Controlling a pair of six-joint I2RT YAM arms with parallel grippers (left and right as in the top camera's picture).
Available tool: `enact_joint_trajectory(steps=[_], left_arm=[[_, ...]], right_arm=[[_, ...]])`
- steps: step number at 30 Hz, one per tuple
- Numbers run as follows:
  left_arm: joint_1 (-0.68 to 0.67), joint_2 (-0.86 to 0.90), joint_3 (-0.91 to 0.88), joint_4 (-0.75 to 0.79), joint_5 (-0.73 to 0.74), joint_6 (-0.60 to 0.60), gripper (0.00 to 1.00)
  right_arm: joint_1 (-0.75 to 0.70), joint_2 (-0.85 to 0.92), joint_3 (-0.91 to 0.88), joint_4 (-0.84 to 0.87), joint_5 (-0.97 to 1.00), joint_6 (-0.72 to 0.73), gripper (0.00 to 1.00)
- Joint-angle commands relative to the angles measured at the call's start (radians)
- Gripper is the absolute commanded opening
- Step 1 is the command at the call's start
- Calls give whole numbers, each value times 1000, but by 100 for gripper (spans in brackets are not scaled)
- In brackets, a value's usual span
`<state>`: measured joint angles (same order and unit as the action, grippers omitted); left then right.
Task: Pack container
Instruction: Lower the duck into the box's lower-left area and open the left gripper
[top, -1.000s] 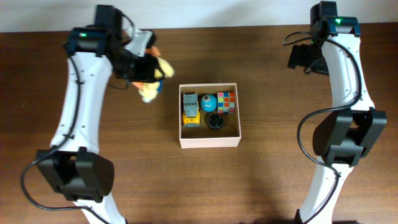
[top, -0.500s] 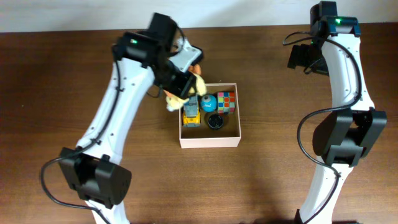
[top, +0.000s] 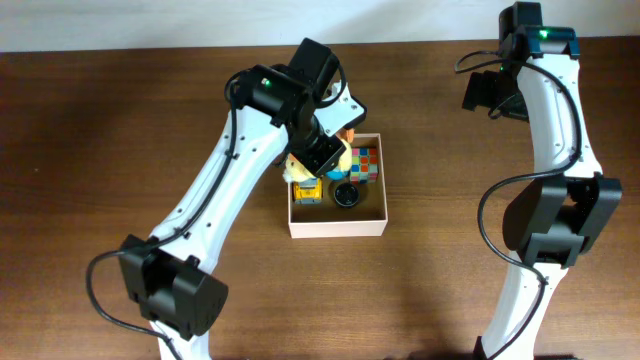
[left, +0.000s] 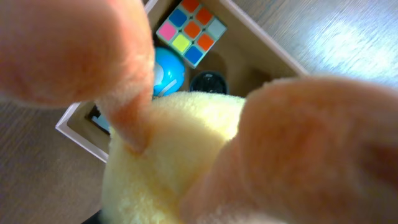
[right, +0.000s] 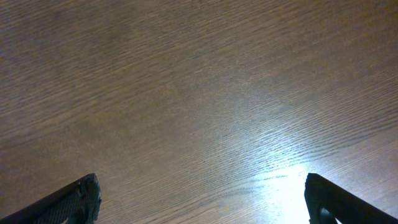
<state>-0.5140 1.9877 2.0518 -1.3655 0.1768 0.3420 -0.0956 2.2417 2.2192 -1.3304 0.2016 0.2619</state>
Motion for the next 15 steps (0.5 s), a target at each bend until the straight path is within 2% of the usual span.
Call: enact_joint_trajectory(steps=[1,10,15], left_arm=[[-1,51,12,5,-16,58,48],[-5,162,12,10,18,58,47],[-27,195,12,-1,21,57,43]], right_arm=[[3,-19,-1,3,13,8,99],[3,-19,-1,3,13,8,99],[3,-19,-1,3,13,8,99]])
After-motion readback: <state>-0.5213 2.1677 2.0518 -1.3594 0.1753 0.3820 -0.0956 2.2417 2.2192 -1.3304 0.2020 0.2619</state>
